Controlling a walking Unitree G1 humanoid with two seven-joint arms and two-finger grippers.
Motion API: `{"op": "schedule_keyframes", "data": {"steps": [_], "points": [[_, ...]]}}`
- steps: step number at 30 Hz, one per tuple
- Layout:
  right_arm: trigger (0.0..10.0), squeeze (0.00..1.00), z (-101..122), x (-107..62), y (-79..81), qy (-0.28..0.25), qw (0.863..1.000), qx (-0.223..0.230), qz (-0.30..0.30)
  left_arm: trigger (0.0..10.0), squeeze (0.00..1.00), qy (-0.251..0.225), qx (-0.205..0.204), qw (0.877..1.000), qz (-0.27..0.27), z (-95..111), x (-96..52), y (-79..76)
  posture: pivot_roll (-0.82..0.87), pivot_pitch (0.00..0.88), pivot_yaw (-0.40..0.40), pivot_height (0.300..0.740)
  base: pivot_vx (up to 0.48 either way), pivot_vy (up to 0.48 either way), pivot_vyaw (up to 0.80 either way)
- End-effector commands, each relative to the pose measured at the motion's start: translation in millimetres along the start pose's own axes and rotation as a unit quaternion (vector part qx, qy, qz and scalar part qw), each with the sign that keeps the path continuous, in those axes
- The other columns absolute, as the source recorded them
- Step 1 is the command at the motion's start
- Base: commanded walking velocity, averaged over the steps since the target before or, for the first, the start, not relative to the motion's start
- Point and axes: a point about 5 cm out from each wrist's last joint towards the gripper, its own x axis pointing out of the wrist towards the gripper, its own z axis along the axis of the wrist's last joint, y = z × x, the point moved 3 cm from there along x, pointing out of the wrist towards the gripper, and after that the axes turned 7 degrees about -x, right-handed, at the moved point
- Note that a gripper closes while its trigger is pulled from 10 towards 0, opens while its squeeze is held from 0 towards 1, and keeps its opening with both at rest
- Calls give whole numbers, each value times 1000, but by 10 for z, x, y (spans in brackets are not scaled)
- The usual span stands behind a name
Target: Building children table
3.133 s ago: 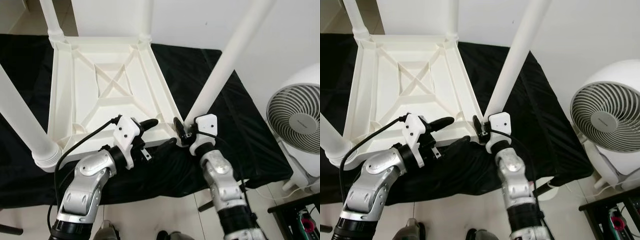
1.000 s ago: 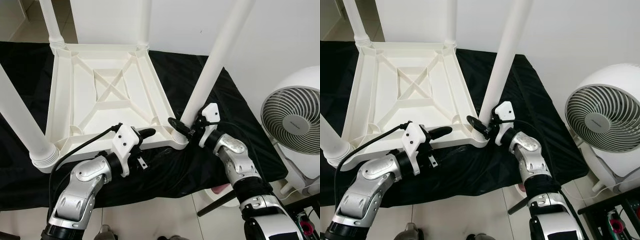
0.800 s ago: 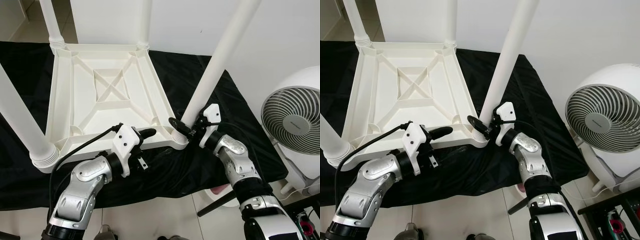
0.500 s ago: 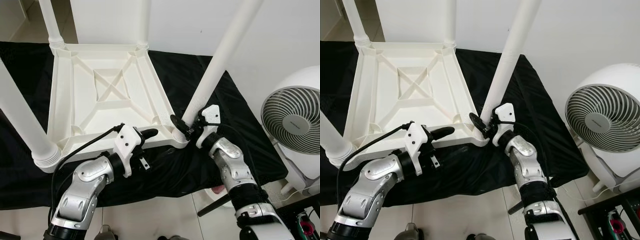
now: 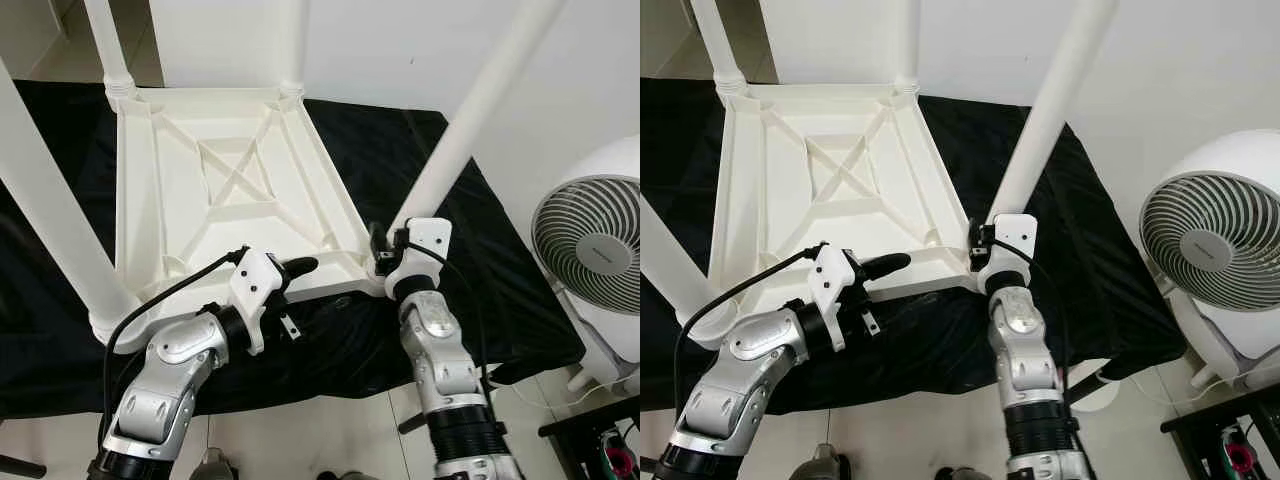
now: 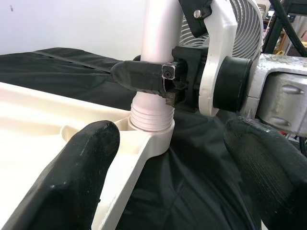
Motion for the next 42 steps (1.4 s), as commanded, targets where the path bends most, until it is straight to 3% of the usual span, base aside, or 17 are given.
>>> {"op": "schedule_keyframes", "data": {"steps": [1, 2, 3, 6, 7, 14, 15, 16, 17, 19, 22, 26, 31, 35, 42], "points": [[10000, 0, -247, -69, -124, 55, 998, -7, -30, 10000, 0, -7, -3, 1000, 25, 17, 38, 9, 102, 147, -104, 740, 0, 0, 0], [10000, 0, -217, -74, -90, 50, 999, -4, -14, 10000, 0, -7, -4, 1000, 24, 16, 43, 0, 96, 148, -103, 740, 0, 0, 0], [10000, 1000, -185, -82, -60, 41, 999, 13, 12, 10000, 0, -8, -5, 1000, 22, 14, 47, -6, 96, 148, -104, 740, 0, 0, 0], [10000, 1000, -147, -83, -51, 28, 999, 22, 32, 10000, 0, -7, -5, 1000, 22, 14, 51, -8, 95, 148, -104, 740, 0, 0, 0], [10000, 1000, -77, -83, -49, 9, 997, 34, 64, 10000, 0, -9, -6, 1000, 21, 24, 58, -4, 95, 150, -107, 740, 0, 0, 0], [10000, 1000, -34, -88, -106, 4, 994, 27, 110, 10000, 0, -9, -6, 1000, 22, 22, 51, -5, 95, 151, -110, 740, 0, 0, 0], [10000, 161, -29, -96, -145, 2, 991, 16, 134, 10000, 0, -9, -6, 1000, 23, 20, 46, -5, 96, 149, -110, 740, 0, 0, 0], [10000, 161, -29, -96, -145, 2, 991, 16, 134, 10000, 0, -9, -6, 1000, 23, 20, 46, -5, 96, 149, -110, 740, 0, 0, 0], [10000, 0, -33, -106, -185, 1, 987, 6, 163, 10000, 0, -9, -6, 1000, 23, 20, 43, -3, 96, 148, -110, 740, 0, 0, 0], [10000, 0, -36, -115, -224, 1, 982, -6, 187, 10000, 0, -9, -6, 1000, 24, 21, 44, 2, 97, 147, -110, 740, 0, 0, 0], [10000, 0, -46, -111, -367, -6, 962, -58, 268, 10000, 0, -10, -4, 1000, 24, 35, 49, 17, 96, 144, -105, 740, 0, 0, 0], [10000, 0, -26, -83, -386, -14, 947, -72, 313, 10000, 0, -10, -2, 1000, 23, 41, 53, 26, 95, 140, -101, 740, 0, 0, 0], [10000, 0, -20, -77, -382, -14, 943, -71, 326, 10000, 0, -10, -2, 1000, 23, 39, 54, 28, 95, 140, -101, 740, 0, 0, 0], [10000, 0, -29, 44, -221, -22, 921, -74, 382, 10000, 0, -12, 3, 1000, 22, 54, 70, 32, 103, 128, -100, 740, 0, 0, 0], [10000, 0, -83, 150, -39, -17, 906, -65, 417, 10000, 0, -16, 5, 1000, 23, 86, 69, 32, 125, 117, -107, 740, 0, 0, 0]]}}
